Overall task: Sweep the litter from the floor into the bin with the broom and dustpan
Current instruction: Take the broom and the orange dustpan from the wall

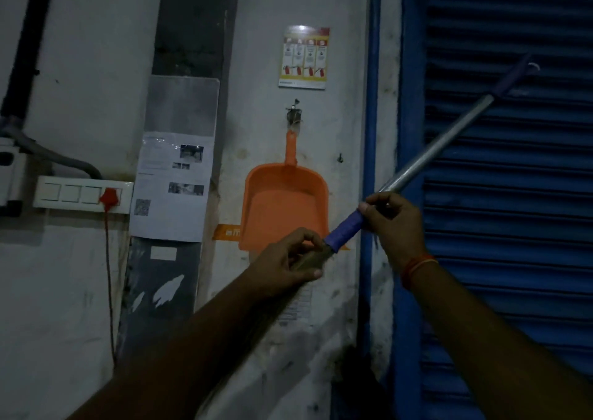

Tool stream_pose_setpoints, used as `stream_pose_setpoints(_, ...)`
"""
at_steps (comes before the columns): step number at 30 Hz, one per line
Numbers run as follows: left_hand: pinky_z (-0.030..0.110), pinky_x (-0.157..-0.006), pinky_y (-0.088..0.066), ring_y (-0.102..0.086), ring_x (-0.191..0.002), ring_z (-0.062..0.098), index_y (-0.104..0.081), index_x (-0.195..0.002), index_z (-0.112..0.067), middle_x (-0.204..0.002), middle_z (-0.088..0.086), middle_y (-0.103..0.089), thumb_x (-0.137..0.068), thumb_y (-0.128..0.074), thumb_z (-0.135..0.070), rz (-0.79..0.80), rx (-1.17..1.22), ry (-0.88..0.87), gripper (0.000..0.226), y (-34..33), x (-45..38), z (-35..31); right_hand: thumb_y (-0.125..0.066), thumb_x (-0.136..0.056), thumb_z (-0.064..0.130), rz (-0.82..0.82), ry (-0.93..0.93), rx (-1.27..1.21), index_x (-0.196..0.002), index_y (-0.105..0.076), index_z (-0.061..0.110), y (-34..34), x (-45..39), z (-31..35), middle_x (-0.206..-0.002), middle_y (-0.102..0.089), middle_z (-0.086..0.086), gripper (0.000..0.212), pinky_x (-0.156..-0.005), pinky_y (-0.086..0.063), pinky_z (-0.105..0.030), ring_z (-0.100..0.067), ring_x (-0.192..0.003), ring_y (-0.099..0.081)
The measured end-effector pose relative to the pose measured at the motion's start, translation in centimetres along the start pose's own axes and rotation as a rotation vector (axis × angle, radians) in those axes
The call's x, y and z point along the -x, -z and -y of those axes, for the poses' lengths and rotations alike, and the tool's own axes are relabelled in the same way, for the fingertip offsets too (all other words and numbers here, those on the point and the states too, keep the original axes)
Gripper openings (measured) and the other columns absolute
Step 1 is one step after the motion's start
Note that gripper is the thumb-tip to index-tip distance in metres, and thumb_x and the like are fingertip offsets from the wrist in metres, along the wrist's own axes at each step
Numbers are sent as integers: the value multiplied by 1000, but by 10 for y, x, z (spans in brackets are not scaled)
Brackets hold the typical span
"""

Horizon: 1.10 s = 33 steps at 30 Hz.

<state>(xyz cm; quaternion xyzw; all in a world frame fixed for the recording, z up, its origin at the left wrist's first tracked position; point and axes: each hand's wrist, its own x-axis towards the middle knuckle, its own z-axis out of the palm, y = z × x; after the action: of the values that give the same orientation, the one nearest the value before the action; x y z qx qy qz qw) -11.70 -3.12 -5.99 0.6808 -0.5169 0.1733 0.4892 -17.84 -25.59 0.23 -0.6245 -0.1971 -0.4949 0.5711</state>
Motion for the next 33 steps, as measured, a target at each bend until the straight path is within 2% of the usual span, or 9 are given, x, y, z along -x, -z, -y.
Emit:
stream_pose_setpoints(5, 27, -89, -49, -64, -103, 7, -68, -111, -27, -111, -13, -67, -89, -71, -10, 38, -138, -43, 27, -25, 10, -26, -68, -88, 0, 105, -95, 39, -95, -65, 2, 42, 16, 20, -95, -70, -18, 8, -71, -62, -33, -30, -91, -71)
stream_pose_setpoints(9, 28, -90, -50, -67, -100, 9, -73, -108, -24, -108, -12, -71, -85, -72, -11, 58, -135, 15, 26, -20, 14, -34, -73, -87, 10, 485, -165, 412, -100, -69, 17, 78, 16, 50, -84, -75, -12, 15, -55, -59, -35, -31, -70, -74)
stream_pose_setpoints(12, 28, -91, -52, -70, -99, 9, -76, -106, -23, -106, -11, -74, -84, -73, -4, 108, -161, 65, 29, -12, 11, -39, -78, -83, 18, 725, 78, 674, -96, -73, 28, 88, 11, 65, -83, -76, 0, 18, -69, -61, -35, -18, -76, -73)
stream_pose_setpoints(16, 19, -88, -50, -69, -99, 5, -77, -107, -17, -106, -14, -75, -83, -74, 2, 255, -210, 79, 30, -6, 2, -54, -81, -78, 30, 963, 362, 861, -96, -71, 42, 80, 17, 71, -106, -63, 16, 24, -83, -48, -11, 1, -99, -59)
stream_pose_setpoints(20, 21, -87, -52, -69, -95, 4, -76, -109, -13, -100, -18, -74, -85, -75, -1, 406, -310, 44, 27, -1, -12, -66, -81, -78, 32, 1026, 249, 817, -97, -72, 39, 72, 21, 60, -118, -64, 11, 23, -95, -49, -17, 0, -108, -59)
stream_pose_setpoints(22, 25, -90, -54, -70, -96, 8, -76, -109, -15, -102, -15, -74, -84, -76, -3, 451, -351, 30, 28, 2, -18, -68, -81, -79, 30, 1057, 193, 800, -99, -73, 33, 70, 22, 52, -108, -70, 13, 22, -90, -55, -26, -2, -99, -65)
stream_pose_setpoints(27, 35, -94, -55, -70, -101, 11, -76, -110, -19, -111, -7, -74, -84, -76, -5, 496, -429, -29, 29, 7, -26, -66, -78, -82, 21, 1023, 127, 708, -95, -75, 31, 68, 29, 36, -97, -73, 13, 16, -81, -57, -23, -4, -88, -69)
stream_pose_setpoints(31, 21, -100, -47, -56, -122, 4, -74, -112, -31, -138, -6, -60, -88, -72, -14, 312, -726, -222, 30, 15, -26, -63, -76, -84, 12, 869, 32, 539, -94, -76, 23, 71, 43, 22, -91, -74, 2, 15, -66, -52, -16, -7, -80, -70)
stream_pose_setpoints(33, 24, -102, -47, -53, -127, 5, -72, -113, -32, -144, -6, -54, -88, -72, -17, 118, -705, -248, 30, 15, -20, -59, -73, -86, 7, 794, -35, 428, -93, -76, 19, 71, 52, 17, -87, -73, 0, 15, -62, -50, -15, -7, -74, -67)
